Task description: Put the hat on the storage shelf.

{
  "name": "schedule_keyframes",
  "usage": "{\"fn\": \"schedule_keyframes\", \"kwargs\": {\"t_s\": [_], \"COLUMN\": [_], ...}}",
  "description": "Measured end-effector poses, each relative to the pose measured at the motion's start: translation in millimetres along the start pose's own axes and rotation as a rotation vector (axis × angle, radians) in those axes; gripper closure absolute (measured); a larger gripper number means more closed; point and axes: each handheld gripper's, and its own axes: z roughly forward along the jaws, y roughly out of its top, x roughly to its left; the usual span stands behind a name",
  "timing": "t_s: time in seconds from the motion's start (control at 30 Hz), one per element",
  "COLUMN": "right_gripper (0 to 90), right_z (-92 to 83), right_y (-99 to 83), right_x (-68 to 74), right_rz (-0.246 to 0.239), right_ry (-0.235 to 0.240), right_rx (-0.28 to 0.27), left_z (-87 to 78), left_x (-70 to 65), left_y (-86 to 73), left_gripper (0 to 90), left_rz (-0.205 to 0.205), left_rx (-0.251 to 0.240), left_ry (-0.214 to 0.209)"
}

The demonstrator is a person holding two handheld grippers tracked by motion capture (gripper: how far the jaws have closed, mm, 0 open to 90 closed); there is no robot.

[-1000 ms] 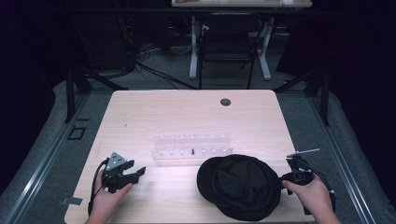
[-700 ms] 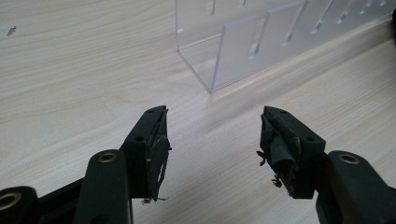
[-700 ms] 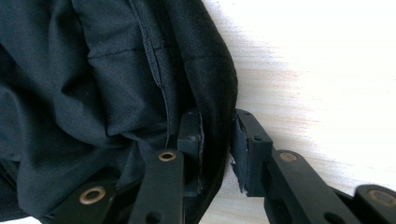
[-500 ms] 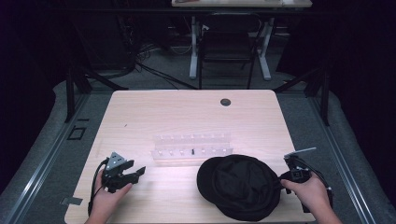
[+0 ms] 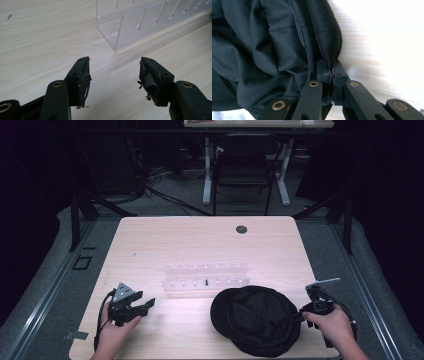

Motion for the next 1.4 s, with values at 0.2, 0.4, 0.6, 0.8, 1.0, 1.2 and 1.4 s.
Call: {"fn": "schedule_keyframes", "kwargs": {"t_s": [0.2,0.4,0.6,0.8,1.0,1.2,1.4], "right_gripper": [87.9,88.0,88.1,88.1,88.2,88.2,88.2], "right_z": [-3.7,-8.4,-15.9,-24.6,-33.1,-42.4,-51.1], "right_y": [0.1,-0.7,-0.8,-1.7,-2.6,-2.8,-2.5], "right_x": [-1.3,0.1,1.5,2.1,5.8,7.5,12.2], "right_rz": [-0.004,-0.006,-0.018,-0.016,-0.008,-0.008,-0.004], "right_ry": [0.015,0.030,0.060,0.112,0.162,0.235,0.283], "right_rx": [0.011,0.004,0.009,-0.010,-0.038,-0.053,-0.062], "left_z": [0.0,-0.3,-0.7,-0.8,-0.4,-0.8,-0.7], "left_x": [0.0,0.4,0.6,0.7,0.9,1.1,0.7], "left_y": [0.0,0.0,0.1,0.3,0.6,0.9,0.7], "left_gripper": [42.1,42.1,42.1,42.1,42.1,42.1,42.1], "left_rz": [-0.001,0.001,0.000,-0.005,-0.004,-0.004,-0.004], "left_rx": [0.000,0.000,-0.002,-0.002,-0.003,-0.005,-0.009], "left_ry": [0.002,0.004,0.004,0.006,0.009,0.008,0.005]}}
